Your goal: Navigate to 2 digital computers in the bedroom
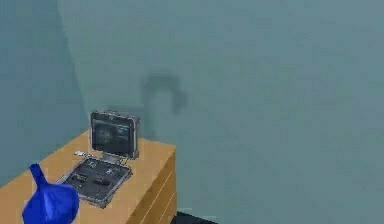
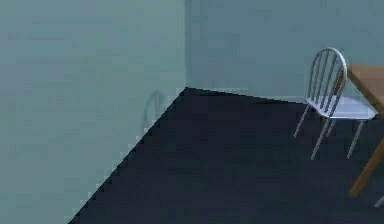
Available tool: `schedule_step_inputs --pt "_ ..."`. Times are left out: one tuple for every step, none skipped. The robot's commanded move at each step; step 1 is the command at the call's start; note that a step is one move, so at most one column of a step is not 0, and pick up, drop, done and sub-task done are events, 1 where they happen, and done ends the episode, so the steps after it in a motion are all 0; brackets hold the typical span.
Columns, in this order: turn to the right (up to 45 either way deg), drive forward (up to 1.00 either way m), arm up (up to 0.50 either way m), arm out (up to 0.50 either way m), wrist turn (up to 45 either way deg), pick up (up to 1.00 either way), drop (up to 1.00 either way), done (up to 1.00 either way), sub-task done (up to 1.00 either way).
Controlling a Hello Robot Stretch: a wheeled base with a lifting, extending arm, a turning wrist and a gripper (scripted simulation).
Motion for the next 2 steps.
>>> schedule_step_inputs --pt "-27.0 0.0 0.0 0.0 0.0 0.0 0.0 0.0 0.0" --pt "0.0 0.0 0.0 0.0 0.0 0.0 0.0 1.0 0.0"
